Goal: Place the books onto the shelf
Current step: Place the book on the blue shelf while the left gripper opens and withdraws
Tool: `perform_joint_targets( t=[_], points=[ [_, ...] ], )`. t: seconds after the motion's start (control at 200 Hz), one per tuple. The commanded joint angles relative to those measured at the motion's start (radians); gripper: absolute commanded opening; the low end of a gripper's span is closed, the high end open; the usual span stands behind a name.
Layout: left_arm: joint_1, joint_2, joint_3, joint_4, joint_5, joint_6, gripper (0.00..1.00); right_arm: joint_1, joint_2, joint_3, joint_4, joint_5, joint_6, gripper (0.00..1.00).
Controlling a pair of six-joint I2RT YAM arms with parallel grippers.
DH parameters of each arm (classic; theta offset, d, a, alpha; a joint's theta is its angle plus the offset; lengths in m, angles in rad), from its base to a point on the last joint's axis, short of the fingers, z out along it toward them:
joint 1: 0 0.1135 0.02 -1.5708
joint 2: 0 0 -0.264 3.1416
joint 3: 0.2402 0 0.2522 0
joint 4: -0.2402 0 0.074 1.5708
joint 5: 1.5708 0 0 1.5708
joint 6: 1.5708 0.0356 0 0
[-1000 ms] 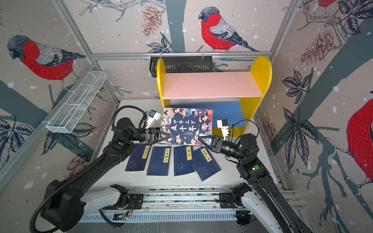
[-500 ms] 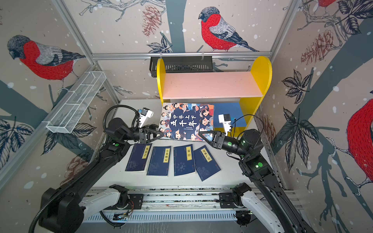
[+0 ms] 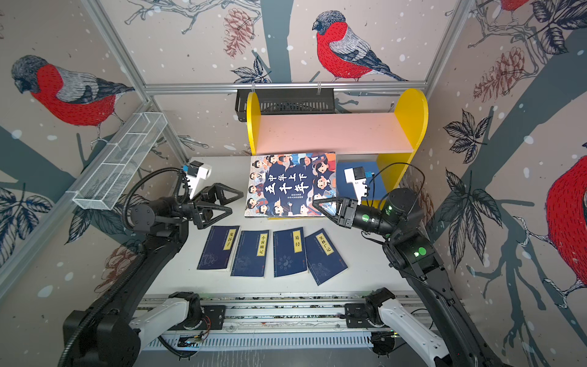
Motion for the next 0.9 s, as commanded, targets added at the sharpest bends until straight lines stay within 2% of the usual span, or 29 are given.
perform_joint_targets(
  t=[0.0,0.135,0.205,0.35,0.55,0.895],
  points=[
    [0.034,0.003,0.024,0.048,-0.038,-0.023,0.98,-0.016,0.039,0.090,0.117,-0.031,-0.065,0.00],
    [0.058,0.005,0.064,-0.100,-0.068,0.068,0.98,-0.066,0.111,0.188,0.084,-0.079,-0.080,0.00],
    [0.061,0.003,0.090,-0.205,-0.082,0.155,0.98,-0.116,0.148,0.221,0.085,-0.122,-0.068,0.00],
    [0.062,0.007,0.141,-0.395,-0.108,0.290,0.98,-0.228,0.208,0.236,0.239,-0.237,0.043,0.00],
    [0.061,0.010,0.144,-0.419,-0.121,0.323,0.98,-0.282,0.299,0.263,0.451,-0.340,0.193,0.00],
    [0.061,0.010,0.144,-0.412,-0.130,0.322,0.98,-0.286,0.405,0.313,0.493,-0.377,0.242,0.00]
  ],
)
